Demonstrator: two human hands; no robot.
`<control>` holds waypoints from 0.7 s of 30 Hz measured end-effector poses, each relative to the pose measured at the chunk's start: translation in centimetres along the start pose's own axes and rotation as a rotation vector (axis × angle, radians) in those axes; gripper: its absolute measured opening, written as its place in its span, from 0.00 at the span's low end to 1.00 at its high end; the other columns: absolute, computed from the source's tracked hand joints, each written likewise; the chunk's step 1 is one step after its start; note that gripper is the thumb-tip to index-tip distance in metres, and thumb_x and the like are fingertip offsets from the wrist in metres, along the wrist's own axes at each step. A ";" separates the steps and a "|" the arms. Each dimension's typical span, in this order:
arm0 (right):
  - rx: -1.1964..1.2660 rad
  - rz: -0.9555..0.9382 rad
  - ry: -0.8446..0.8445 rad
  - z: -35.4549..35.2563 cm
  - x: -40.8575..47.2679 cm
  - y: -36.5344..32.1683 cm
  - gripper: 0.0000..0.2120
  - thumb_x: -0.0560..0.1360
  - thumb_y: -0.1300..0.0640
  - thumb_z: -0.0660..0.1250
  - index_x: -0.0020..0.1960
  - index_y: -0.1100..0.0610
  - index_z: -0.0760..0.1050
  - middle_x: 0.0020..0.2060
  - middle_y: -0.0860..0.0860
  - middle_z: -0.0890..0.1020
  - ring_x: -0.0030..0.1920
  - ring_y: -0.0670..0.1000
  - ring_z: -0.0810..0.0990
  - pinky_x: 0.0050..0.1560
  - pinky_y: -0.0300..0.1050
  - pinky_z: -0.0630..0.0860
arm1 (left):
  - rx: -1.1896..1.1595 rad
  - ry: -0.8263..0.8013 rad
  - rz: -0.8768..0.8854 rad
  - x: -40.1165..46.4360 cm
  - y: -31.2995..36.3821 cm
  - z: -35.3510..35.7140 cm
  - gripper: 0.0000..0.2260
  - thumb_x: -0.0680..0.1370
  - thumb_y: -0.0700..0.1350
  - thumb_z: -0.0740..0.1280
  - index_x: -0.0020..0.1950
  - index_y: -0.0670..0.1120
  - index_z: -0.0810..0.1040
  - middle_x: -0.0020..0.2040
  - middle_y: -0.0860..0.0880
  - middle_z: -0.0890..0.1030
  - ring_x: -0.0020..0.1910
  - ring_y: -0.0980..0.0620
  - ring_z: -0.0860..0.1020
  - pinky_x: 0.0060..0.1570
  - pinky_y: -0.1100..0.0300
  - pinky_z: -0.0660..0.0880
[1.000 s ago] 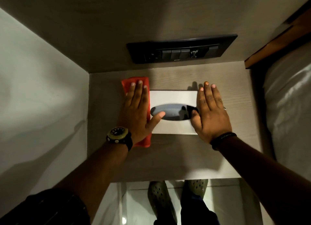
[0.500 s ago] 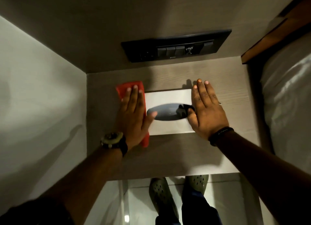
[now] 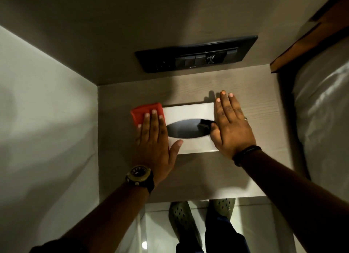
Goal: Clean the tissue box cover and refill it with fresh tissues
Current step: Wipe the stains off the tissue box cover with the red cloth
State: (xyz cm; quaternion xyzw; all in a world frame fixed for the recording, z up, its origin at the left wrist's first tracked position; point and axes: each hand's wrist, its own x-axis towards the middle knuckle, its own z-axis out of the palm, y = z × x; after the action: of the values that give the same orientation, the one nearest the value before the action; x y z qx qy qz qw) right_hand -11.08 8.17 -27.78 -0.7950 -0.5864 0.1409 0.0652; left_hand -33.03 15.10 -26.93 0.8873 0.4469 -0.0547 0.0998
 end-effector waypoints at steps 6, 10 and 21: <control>0.026 -0.027 0.033 0.0 -0.1 0.1 0.32 0.77 0.48 0.49 0.76 0.63 0.54 0.76 0.60 0.54 0.77 0.60 0.50 0.76 0.55 0.52 | -0.060 -0.012 0.092 2.0 5.0 -0.4 0.37 0.78 0.65 0.43 0.77 0.39 0.53 0.78 0.40 0.53 0.77 0.42 0.50 0.74 0.43 0.51; 0.051 -0.032 0.078 -0.1 0.0 0.1 0.30 0.77 0.50 0.49 0.76 0.63 0.54 0.76 0.60 0.56 0.77 0.59 0.49 0.75 0.52 0.50 | -0.120 0.002 0.168 2.3 6.2 -0.7 0.37 0.78 0.65 0.39 0.77 0.39 0.54 0.78 0.40 0.53 0.77 0.43 0.51 0.75 0.45 0.51; 0.140 -0.055 0.049 -0.4 0.0 0.6 0.33 0.77 0.47 0.47 0.76 0.64 0.55 0.76 0.59 0.54 0.76 0.56 0.45 0.75 0.56 0.48 | -0.001 -0.428 0.144 1.6 -7.2 -5.2 0.65 0.56 0.81 0.57 0.75 0.43 0.31 0.75 0.44 0.30 0.74 0.49 0.33 0.74 0.51 0.39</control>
State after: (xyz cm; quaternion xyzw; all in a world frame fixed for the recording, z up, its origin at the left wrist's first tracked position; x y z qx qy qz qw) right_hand -10.41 7.96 -27.59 -0.7752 -0.5950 0.1604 0.1387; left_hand -37.85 21.70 -23.12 0.8850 0.3512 -0.2340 0.1964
